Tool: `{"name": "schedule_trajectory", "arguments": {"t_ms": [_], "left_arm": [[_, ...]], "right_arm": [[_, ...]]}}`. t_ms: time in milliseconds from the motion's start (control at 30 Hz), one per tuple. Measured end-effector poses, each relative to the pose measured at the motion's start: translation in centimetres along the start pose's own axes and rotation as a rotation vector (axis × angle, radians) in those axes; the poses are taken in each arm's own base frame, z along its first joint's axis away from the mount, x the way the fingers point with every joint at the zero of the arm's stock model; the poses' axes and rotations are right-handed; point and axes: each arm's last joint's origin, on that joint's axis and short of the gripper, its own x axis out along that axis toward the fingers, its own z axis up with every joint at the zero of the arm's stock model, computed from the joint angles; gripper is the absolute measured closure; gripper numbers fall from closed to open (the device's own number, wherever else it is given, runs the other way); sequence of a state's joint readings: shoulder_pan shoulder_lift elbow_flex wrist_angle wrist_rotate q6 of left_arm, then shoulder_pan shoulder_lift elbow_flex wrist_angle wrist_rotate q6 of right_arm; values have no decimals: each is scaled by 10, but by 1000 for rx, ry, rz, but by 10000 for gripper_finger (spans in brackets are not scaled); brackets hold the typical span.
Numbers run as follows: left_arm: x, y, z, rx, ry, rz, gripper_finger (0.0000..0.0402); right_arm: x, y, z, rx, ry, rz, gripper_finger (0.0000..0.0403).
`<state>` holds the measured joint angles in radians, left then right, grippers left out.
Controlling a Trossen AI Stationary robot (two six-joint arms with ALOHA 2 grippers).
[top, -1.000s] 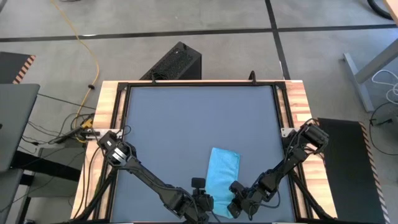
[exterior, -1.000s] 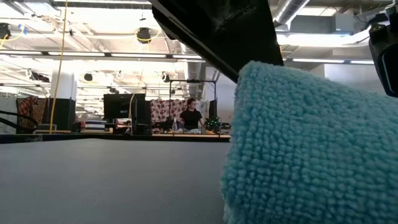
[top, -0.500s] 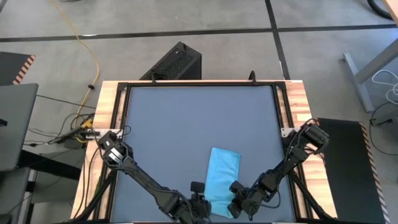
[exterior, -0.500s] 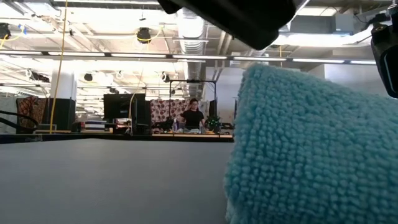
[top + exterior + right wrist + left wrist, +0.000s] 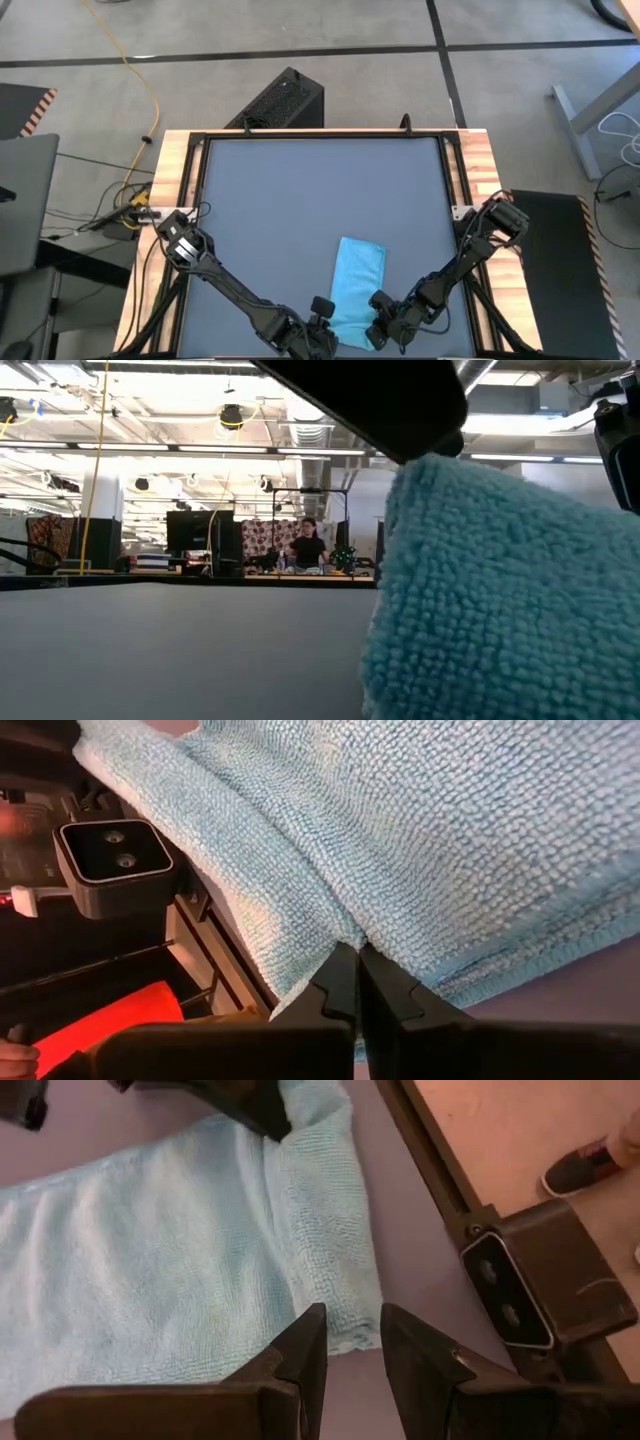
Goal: Roll towel
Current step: Roll the blue microfiber towel
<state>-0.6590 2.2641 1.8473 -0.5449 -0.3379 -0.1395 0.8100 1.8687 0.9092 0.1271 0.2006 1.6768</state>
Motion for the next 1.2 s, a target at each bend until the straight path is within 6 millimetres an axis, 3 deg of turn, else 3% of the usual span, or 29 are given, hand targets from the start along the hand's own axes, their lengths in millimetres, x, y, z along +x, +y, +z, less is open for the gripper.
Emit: {"name": "schedule_trajectory", "arguments": {"t_ms": [600,967,1200], "left_arm": [[42,-1,-26,-29,138,-11,315],[43,-1,-27,-72,146,-10,315],[47,7,-27,-230,161,-30,330]], "right_arm": [[1,1,4,7,-41,14,372],[1,0,3,5,-40,8,371],[1,0,3,5,-40,9,371]]}}
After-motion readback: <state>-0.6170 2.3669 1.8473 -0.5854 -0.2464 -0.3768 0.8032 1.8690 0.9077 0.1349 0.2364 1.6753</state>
